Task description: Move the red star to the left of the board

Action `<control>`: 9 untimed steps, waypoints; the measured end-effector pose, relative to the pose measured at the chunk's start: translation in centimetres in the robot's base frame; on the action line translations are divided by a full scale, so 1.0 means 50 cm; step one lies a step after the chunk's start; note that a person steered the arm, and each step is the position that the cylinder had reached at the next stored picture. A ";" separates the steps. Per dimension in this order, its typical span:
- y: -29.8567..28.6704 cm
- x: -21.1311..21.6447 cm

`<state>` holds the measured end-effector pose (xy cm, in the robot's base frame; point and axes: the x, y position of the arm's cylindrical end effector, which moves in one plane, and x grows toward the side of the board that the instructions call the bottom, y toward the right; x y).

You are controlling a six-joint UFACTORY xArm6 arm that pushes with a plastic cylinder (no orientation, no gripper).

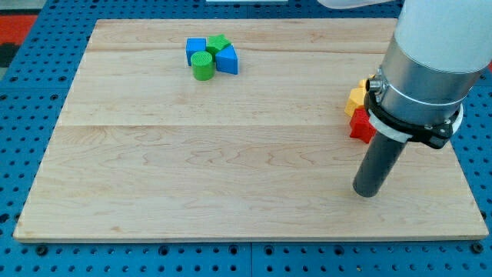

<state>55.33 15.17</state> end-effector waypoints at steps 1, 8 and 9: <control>0.027 0.000; 0.306 -0.293; 0.185 -0.228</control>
<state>43.94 24.44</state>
